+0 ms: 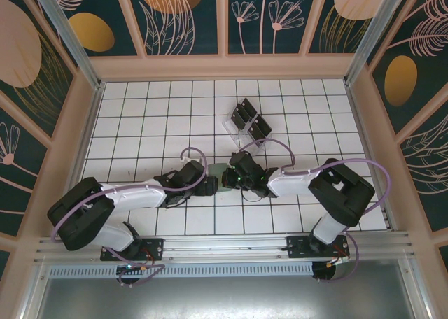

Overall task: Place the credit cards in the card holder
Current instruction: Close the card holder at the center of the table, then close the button on the card holder.

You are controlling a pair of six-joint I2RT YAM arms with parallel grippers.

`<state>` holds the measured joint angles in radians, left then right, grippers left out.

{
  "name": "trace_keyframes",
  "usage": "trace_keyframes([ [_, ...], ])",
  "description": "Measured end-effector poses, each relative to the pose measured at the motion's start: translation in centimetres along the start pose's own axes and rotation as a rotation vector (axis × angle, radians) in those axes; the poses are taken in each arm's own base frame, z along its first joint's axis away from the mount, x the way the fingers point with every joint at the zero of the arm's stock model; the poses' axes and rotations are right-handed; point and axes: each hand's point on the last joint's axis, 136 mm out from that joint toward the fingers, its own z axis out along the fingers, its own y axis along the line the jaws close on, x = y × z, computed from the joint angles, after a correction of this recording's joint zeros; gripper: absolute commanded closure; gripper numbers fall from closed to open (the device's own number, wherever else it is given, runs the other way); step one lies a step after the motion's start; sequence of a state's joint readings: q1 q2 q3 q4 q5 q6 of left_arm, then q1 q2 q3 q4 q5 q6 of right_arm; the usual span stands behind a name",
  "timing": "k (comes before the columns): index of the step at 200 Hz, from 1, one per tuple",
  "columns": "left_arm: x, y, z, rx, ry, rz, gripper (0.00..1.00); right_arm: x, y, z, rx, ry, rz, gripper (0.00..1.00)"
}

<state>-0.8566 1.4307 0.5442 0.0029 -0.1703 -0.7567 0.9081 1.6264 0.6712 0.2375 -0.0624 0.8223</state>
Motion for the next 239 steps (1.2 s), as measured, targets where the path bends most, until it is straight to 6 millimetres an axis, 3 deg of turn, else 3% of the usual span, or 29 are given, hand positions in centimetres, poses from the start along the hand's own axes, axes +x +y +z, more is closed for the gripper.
trace_keyframes([
  [41, 0.0, 0.1, 0.2, -0.033, -0.002, 0.018, 0.01, -0.6, 0.1, -0.4, -0.014, -0.006, 0.020, 1.00],
  [88, 0.1, 0.2, 0.5, -0.066, 0.005, 0.033, 0.02, -4.6, 2.3, -4.3, -0.095, -0.129, 0.051, 1.00],
  [109, 0.0, 0.2, 0.6, -0.078, 0.008, 0.036, 0.02, -5.7, 1.7, -5.4, -0.073, -0.164, 0.058, 0.80],
  [129, 0.0, 0.2, 0.6, -0.085, 0.009, 0.040, 0.01, -5.7, 0.1, -5.4, -0.008, -0.156, 0.056, 0.73],
  [178, 0.1, 0.2, 0.7, -0.092, 0.010, 0.044, 0.02, -4.8, -2.3, -4.2, 0.116, -0.104, 0.020, 0.72],
  [239, 0.1, 0.2, 0.8, -0.094, 0.011, 0.044, 0.02, -4.6, -3.1, -3.1, 0.163, -0.078, -0.004, 0.76],
])
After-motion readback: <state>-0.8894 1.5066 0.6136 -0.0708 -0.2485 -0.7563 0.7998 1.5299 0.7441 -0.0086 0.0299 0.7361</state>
